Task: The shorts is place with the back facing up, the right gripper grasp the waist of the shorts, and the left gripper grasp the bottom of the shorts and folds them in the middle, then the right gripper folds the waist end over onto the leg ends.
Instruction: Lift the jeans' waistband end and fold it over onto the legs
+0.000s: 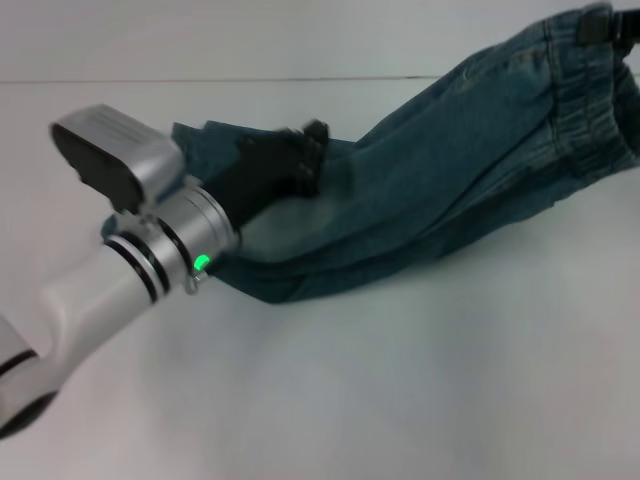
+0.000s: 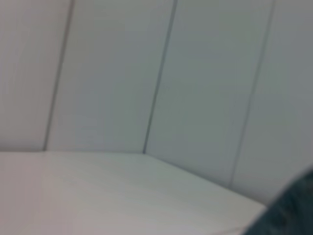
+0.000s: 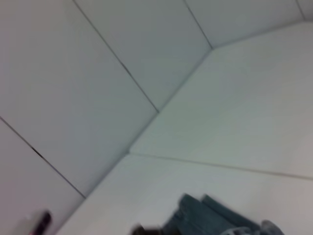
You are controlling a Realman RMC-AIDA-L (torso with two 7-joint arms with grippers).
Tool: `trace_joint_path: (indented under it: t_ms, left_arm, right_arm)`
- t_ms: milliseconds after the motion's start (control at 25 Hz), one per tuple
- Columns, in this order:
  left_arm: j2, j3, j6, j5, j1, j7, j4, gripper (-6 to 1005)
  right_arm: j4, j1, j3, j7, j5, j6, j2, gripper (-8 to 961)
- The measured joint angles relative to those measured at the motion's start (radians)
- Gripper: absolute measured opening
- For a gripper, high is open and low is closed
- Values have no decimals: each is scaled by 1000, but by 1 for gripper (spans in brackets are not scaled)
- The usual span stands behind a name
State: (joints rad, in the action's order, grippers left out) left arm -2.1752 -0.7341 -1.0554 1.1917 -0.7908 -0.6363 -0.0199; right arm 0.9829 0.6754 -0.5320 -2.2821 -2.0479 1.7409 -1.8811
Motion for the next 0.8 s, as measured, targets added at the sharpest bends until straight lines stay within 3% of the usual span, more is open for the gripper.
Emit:
trace_joint_path:
  t_ms: [240,440,800]
  left_arm:
    - [0,114,12,15,-54,235,-184,45]
    - [0,191,20,103,-77,263,-255,44]
    - [0,530,109,490,-75,350,-426,44]
  right_arm:
    - [57,16,1,-38,66,42,3,87]
    - [89,45,-3,-57,94,67,2,88]
    - [100,71,-10,-63,98,69,-3,88]
